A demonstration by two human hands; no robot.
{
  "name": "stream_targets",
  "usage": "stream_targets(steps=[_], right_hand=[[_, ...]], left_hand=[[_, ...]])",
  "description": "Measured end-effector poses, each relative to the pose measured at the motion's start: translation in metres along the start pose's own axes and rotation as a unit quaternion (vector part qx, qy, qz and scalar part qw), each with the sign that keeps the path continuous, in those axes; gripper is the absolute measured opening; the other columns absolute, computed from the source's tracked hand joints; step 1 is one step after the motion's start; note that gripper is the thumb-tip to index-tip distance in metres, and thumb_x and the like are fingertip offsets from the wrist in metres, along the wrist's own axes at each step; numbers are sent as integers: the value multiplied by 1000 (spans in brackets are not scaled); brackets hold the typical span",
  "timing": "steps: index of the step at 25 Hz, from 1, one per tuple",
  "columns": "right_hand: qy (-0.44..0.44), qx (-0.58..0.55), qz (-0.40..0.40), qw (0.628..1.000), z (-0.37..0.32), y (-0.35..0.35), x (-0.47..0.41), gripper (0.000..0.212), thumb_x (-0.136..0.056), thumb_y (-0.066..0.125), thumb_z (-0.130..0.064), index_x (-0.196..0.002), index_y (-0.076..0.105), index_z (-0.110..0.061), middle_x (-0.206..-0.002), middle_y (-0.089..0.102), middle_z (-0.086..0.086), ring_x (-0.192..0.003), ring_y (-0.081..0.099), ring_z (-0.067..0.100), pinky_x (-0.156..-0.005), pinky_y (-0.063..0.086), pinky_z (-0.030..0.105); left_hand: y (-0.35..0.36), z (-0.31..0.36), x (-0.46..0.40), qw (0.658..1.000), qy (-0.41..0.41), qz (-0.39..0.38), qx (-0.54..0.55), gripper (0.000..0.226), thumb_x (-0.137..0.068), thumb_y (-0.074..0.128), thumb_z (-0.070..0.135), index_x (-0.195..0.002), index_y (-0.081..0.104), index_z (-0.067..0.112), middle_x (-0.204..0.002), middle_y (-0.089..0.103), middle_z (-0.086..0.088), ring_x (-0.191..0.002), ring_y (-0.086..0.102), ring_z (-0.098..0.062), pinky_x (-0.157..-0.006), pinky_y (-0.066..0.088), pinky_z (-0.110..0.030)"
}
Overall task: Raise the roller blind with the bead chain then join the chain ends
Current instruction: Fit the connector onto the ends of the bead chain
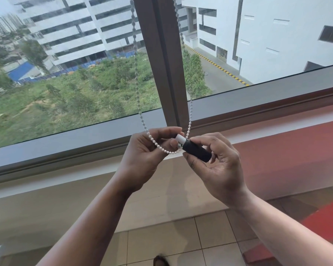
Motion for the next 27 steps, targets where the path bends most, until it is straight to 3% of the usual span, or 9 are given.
stream_targets(steps=[5, 12, 18, 20, 23, 27], right_hand=[[-6, 13, 7, 1000, -3, 4, 2, 21, -82, 84, -3, -101, 75, -1, -95, 68, 3, -82, 67, 25, -67, 54, 36], [8, -22, -6, 1000, 2, 10, 9, 19, -82, 83, 1, -99, 74, 1, -97, 69, 11, -84, 67, 32, -64, 55, 40], [6, -21, -19, 1000, 5, 10, 11, 24, -84, 83, 2, -107, 75, 1, -102, 72, 14, -93, 70, 30, -71, 51, 27], [-7, 5, -12, 1000, 2, 8, 11, 25, -84, 84, 2, -108, 75, 2, -102, 73, 13, -92, 70, 27, -71, 51, 26], [-27, 32, -6, 999, -3, 6, 8, 27, -83, 84, 3, -109, 75, 3, -101, 73, 14, -91, 71, 28, -65, 57, 33], [-51, 66, -6, 996, -9, 4, 3, 30, -81, 86, 5, -109, 76, 6, -99, 74, 17, -86, 73, 29, -72, 60, 39]], left_hand=[[-1, 0, 5, 999, 24, -1, 35, 24, -91, 75, 11, -112, 81, 20, -108, 81, -5, -101, 74, -20, -92, 55, -31], [4, 2, 13, 998, 18, -38, 38, 22, -92, 73, 12, -113, 78, 16, -111, 80, -7, -103, 74, -23, -92, 55, -34], [10, 8, 13, 998, 24, -59, 25, 24, -92, 71, 13, -109, 78, 29, -117, 79, -5, -113, 73, -25, -94, 55, -34], [10, 8, 12, 998, 35, -54, 3, 24, -96, 68, 9, -113, 76, 24, -118, 79, -4, -114, 73, -23, -94, 54, -32], [11, 8, 11, 998, 46, -44, -27, 23, -98, 64, 4, -115, 74, 16, -118, 79, -4, -112, 73, -21, -94, 54, -28], [9, 4, 12, 999, 19, -23, 27, 29, -93, 67, 2, -107, 81, 23, -115, 80, -2, -115, 73, -20, -96, 54, -29]])
Point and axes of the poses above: each hand's wrist, its own x-axis away from the middle knuckle, its own y-axis out of the palm, z = x × y, the point moved 9 cm from there along -x, towards the middle knuckle
